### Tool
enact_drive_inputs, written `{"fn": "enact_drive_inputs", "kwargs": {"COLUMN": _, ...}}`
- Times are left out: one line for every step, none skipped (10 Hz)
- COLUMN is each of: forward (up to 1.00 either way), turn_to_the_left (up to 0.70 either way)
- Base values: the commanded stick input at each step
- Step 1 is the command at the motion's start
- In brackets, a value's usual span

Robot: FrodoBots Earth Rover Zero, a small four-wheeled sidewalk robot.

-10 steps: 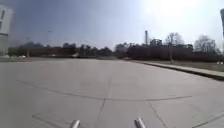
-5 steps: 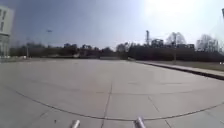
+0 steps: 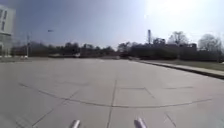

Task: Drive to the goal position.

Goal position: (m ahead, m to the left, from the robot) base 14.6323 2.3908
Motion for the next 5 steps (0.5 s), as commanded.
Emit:
{"fn": "enact_drive_inputs", "kwargs": {"forward": 1.0, "turn_to_the_left": 0.0}}
{"fn": "enact_drive_inputs", "kwargs": {"forward": 1.0, "turn_to_the_left": 0.0}}
{"fn": "enact_drive_inputs", "kwargs": {"forward": 1.0, "turn_to_the_left": 0.0}}
{"fn": "enact_drive_inputs", "kwargs": {"forward": 1.0, "turn_to_the_left": 0.05}}
{"fn": "enact_drive_inputs", "kwargs": {"forward": 1.0, "turn_to_the_left": 0.18}}
